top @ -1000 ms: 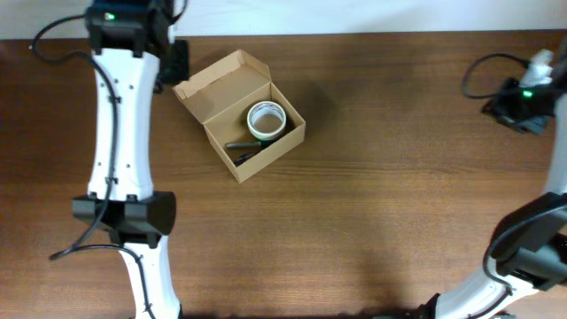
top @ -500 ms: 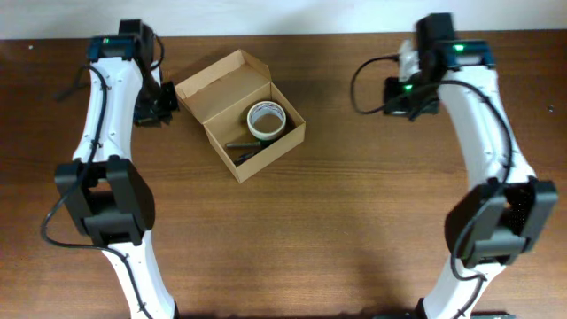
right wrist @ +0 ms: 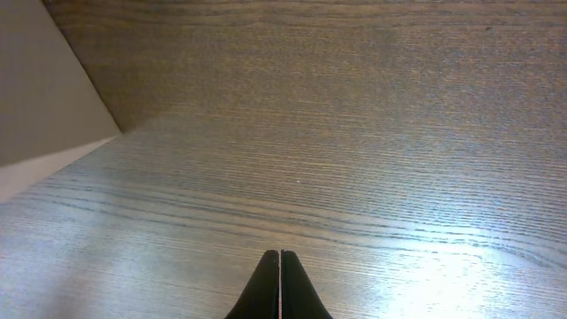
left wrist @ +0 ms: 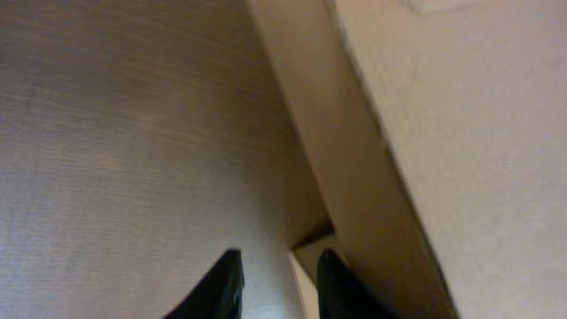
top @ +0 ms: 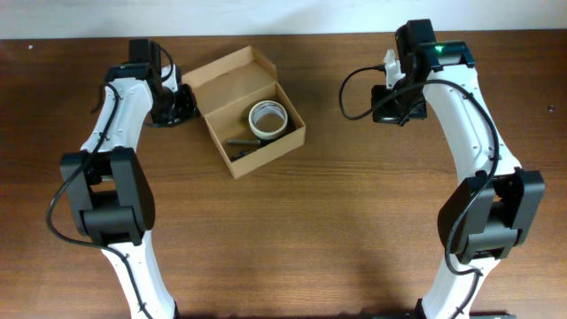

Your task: Pack container

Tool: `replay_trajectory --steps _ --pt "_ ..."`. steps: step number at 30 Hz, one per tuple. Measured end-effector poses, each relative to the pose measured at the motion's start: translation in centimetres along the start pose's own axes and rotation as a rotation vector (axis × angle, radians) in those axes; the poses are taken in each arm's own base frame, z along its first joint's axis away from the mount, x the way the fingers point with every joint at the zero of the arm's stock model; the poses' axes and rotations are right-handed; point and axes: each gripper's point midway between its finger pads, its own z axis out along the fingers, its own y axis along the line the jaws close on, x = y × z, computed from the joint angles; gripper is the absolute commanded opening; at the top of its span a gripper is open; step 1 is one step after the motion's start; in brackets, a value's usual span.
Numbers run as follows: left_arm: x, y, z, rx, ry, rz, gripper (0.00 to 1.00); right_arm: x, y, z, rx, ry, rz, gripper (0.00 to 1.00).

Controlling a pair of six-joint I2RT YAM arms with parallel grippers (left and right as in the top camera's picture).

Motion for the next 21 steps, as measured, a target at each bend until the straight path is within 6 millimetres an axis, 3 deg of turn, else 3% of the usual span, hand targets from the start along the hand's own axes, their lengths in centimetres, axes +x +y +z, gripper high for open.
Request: replay_trajectory --steps 3,10,15,21 --pt "-1.4 -1.0 0.0 0.044 -0.056 0.023 0.31 0.0 0.0 0.0 0.0 0.0 0.001 0.04" --pt "-2.3 -2.0 0.0 0.08 -0.092 0.043 0.33 0.0 0.0 0.0 0.0 -0.001 0.0 0.04" --pt "-2.5 -3.6 0.1 0.11 -0.11 0.074 0.33 -0.5 0.5 0.0 -0.009 -0.021 -0.01 0.04" --pt "-1.6 -4.8 0.5 0.136 -0.079 0.088 0.32 -0.8 2.6 0.2 -0.034 -0.039 -0.052 0.04"
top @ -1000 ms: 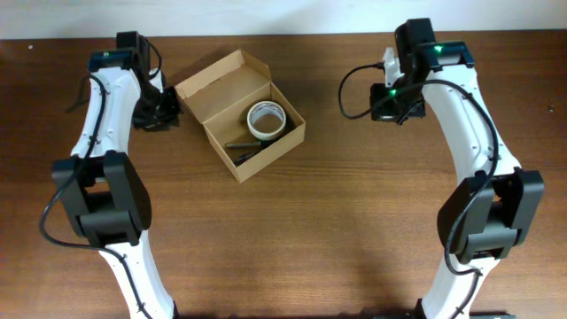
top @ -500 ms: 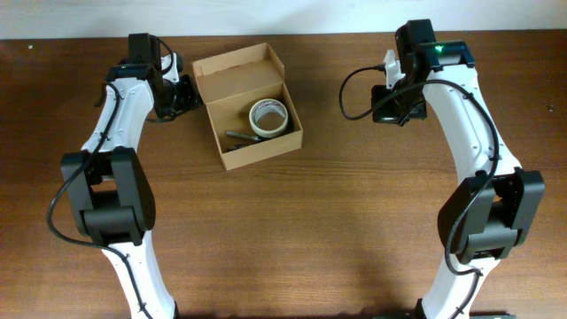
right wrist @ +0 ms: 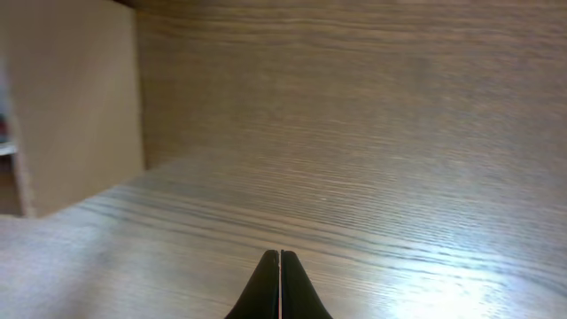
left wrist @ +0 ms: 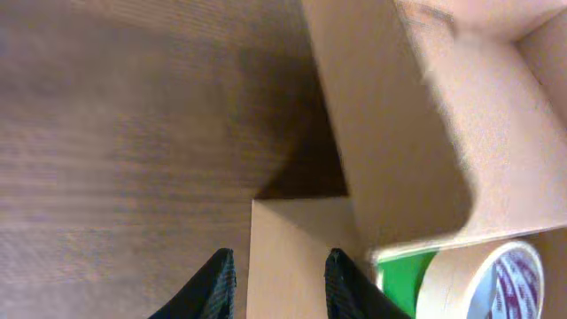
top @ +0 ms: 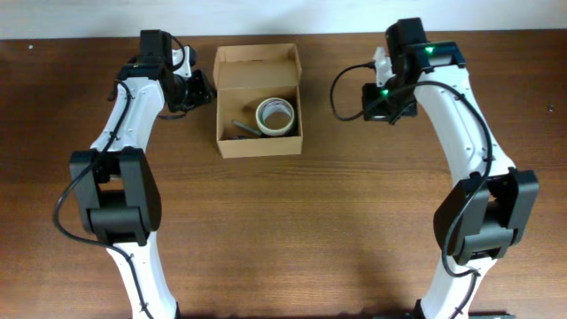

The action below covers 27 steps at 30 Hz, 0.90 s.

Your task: Pack container

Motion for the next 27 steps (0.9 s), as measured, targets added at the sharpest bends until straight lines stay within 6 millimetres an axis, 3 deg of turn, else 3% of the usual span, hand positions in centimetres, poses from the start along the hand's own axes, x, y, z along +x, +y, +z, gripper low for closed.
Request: replay_trajectory --steps 4,7,13,16,23,27 --pt "1.5 0.6 0.1 -0.03 0.058 -0.028 0.32 -0.2 1.1 0.2 -0.01 -0.009 -0.024 0.04" --pt "1.5 1.5 0.0 -0.044 0.06 -0.055 0.33 -0.8 1.2 0.2 -0.012 -0.033 -0.029 0.04" --pt "-0.3 4.2 -1.2 -0.039 0.003 -0.123 0.41 -3.2 1.6 0.4 -0.041 -0.124 0.021 0.04" --pt "-1.8 4.8 -1.8 0.005 -0.047 -0.155 0.43 -4.4 2.3 1.7 -0.125 -0.136 0.092 0.04" --pt "-5.4 2.5 -2.7 0.184 -0.165 -0.179 0.48 -7.4 1.4 7.2 -0.412 -0.115 0.313 0.04" --pt "-6.8 1.2 -2.7 0.277 -0.2 -0.204 0.49 -9.9 0.0 8.5 -0.608 -0.149 0.422 0.04"
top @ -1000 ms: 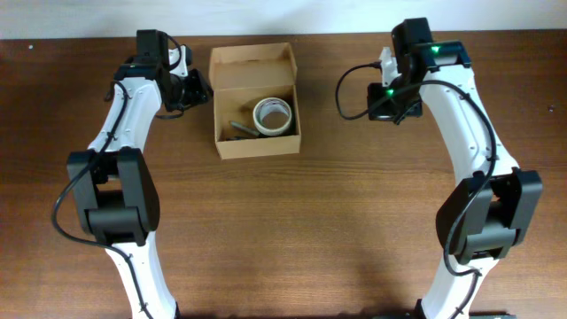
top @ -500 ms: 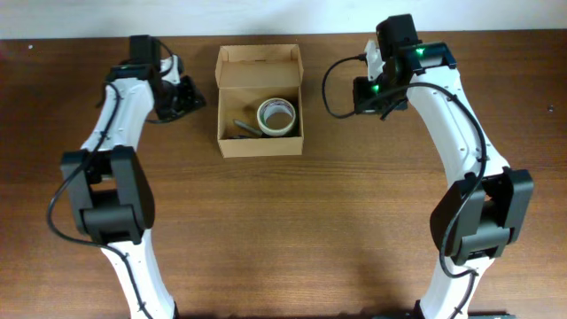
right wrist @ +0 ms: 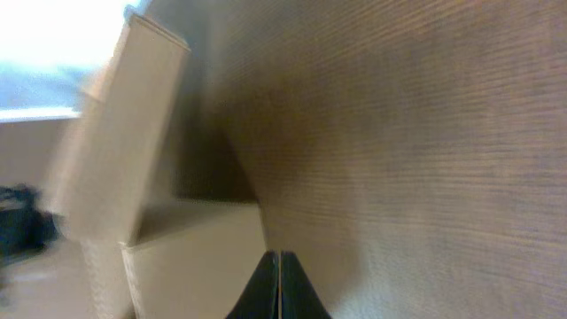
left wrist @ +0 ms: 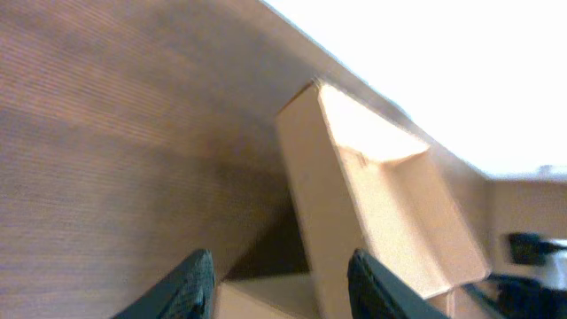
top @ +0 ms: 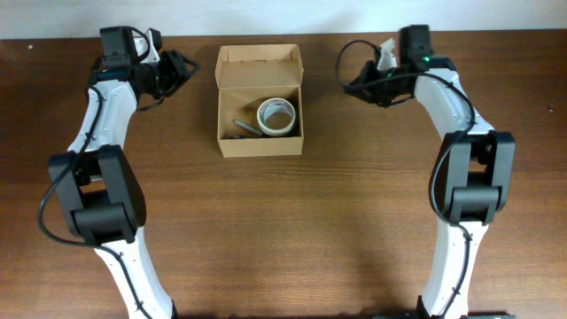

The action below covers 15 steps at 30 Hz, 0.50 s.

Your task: Pack container

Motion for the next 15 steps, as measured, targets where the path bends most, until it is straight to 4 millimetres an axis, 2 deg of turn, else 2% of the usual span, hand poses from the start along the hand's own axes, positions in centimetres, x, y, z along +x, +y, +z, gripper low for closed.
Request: replay_trajectory --steps 3,5,7,11,14,15 --pt "-0.4 -0.2 1.2 0.068 -0.008 -0.03 0.48 -1.3 0.1 0.0 -0.111 -0.007 0.061 0.04" --pt "-0.6 -0.2 2.3 0.121 -0.008 -0.057 0.47 -1.6 0.4 0.3 -0.158 0.002 0.083 0.03" --pt "-0.8 0.0 3.5 0.172 -0.007 -0.088 0.42 -1.3 0.9 0.8 -0.192 0.023 0.105 0.04" --pt "-1.2 0.0 5.2 0.275 -0.014 -0.135 0.25 -0.7 1.9 1.9 -0.235 0.057 0.12 0.04" --pt "-1.4 -0.1 5.9 0.341 -0.008 -0.193 0.03 -0.2 2.5 2.4 -0.253 0.075 0.124 0.03" --pt "-1.4 -0.2 6.0 0.351 -0.003 -0.211 0.02 -0.1 2.6 2.5 -0.256 0.08 0.126 0.04"
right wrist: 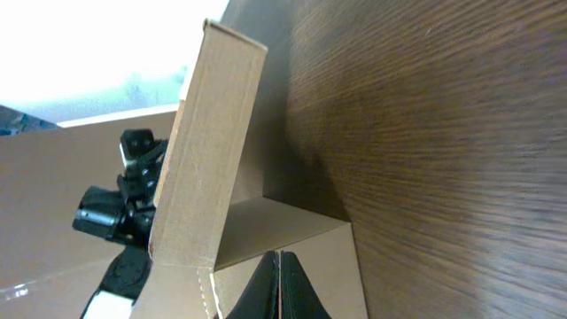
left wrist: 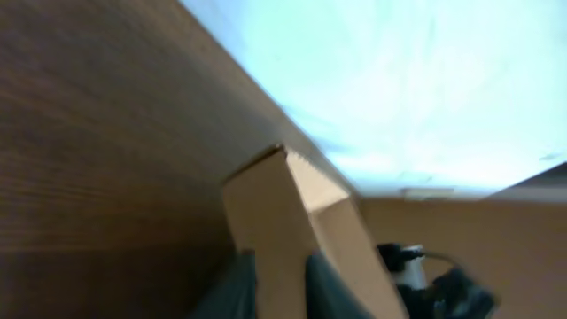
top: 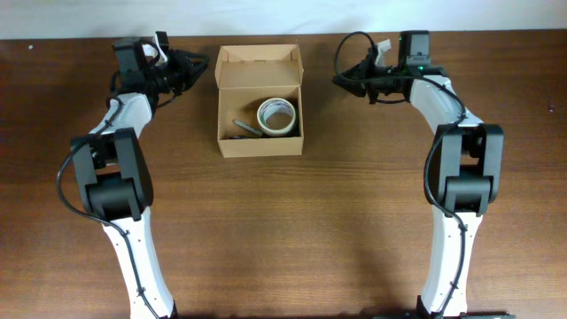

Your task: Pack container

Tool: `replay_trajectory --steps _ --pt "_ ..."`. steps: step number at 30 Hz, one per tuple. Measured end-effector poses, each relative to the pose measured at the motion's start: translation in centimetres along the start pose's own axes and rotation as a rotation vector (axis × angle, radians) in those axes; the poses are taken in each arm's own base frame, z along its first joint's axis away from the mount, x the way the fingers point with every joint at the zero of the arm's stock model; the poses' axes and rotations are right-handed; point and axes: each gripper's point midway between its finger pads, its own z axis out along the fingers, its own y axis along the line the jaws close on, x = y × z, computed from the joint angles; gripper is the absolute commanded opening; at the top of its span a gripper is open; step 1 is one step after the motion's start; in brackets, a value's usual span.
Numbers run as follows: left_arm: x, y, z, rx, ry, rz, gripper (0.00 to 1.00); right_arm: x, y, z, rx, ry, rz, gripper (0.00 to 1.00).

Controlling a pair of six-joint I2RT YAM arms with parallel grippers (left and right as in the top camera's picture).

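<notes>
The open cardboard box (top: 232,146) stands at the table's back middle, its lid flap (top: 259,55) upright at the rear. Inside lie a roll of tape (top: 275,116) and a dark pen-like tool (top: 244,129). My left gripper (top: 205,65) is just left of the lid flap; in the blurred left wrist view its fingers (left wrist: 241,285) stand a little apart with cardboard (left wrist: 292,213) showing between them. My right gripper (top: 340,80) is shut, empty, to the right of the box and pointing at its side wall (right wrist: 301,257).
The brown wooden table (top: 283,230) runs under both arms. A pale wall lies just behind the table's back edge (top: 292,35). Cables loop over the right arm's wrist (top: 354,49).
My left gripper has come right, up to the lid flap's left edge, and its fingers stand closer together. The right gripper has shifted slightly left toward the box, still shut. The box has not moved.
The box first sat turned at an angle, with my left gripper against its back left corner. Then it stood square to the table. Both arms then drew back to the rear edge, left fingers wide apart. Now both grippers flank the lid flap.
</notes>
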Motion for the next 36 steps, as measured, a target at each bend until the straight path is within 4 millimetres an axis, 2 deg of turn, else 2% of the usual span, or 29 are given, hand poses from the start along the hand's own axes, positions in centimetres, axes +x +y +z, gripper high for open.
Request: replay_trajectory --steps 5,12,15,22,29,36 --pt "0.7 0.8 0.3 0.007 0.033 -0.092 0.02 0.5 -0.3 0.7 -0.006 0.022 0.018 0.04" --pt "1.6 2.0 0.4 -0.026 0.063 -0.188 0.02 0.9 -2.6 2.0 0.013 0.048 0.069 0.04" --pt "2.1 2.5 0.4 -0.04 0.079 -0.219 0.02 1.2 -3.0 2.8 0.015 0.06 0.069 0.04" --pt "3.0 1.7 0.3 -0.002 0.135 -0.229 0.02 2.5 -2.4 4.5 0.013 0.091 0.045 0.04" --pt "4.3 1.0 0.1 0.046 0.214 -0.255 0.02 3.1 -1.8 5.0 -0.002 0.111 0.032 0.04" --pt "6.1 2.4 1.0 0.059 0.283 -0.304 0.02 3.1 -1.0 5.0 -0.043 0.124 0.002 0.04"
